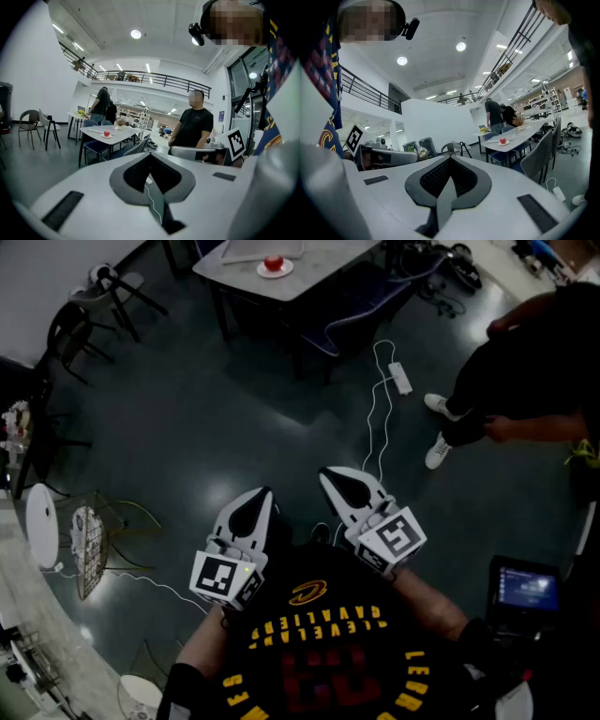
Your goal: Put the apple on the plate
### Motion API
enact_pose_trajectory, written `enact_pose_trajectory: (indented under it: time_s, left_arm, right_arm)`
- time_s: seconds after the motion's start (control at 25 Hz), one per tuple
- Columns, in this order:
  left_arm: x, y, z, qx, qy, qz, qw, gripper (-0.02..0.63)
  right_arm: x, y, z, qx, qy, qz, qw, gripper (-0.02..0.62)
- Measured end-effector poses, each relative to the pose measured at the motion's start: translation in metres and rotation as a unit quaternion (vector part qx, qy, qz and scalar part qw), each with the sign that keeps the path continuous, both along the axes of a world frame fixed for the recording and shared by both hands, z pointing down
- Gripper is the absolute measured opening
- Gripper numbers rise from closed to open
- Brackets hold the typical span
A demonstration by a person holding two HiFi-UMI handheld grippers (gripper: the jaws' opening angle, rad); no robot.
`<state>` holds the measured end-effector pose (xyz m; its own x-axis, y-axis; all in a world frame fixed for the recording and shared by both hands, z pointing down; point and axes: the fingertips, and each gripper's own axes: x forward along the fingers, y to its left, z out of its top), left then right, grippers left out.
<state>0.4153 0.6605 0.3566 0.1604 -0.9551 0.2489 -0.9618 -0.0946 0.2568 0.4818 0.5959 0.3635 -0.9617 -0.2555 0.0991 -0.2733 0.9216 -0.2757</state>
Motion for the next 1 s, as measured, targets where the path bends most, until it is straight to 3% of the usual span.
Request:
enact_pose_trajectory:
  time_s: [0.36, 0.72, 1.0]
  left_arm:
    - [-0.048, -0.011, 0.005, 0.007, 0.027, 0.000, 0.9996, 0.002]
    - [-0.146, -0.036, -0.007, 0.030, 0.054, 0.025, 0.9978, 0.002]
    - [-0.189, -0.048, 0.003, 0.030, 0.093, 0.042, 0.9943, 0.002]
  right_arm:
    - [-0.045, -0.007, 0.007, -0.021, 0.002, 0.018, 1.000, 0.006]
    - [-0.142, -0.026, -0.005, 0.010, 0.041, 0.047, 0.998, 0.008]
    - [-0.190, -0.033, 0.000, 0.023, 0.071, 0.042, 0.996, 0.008]
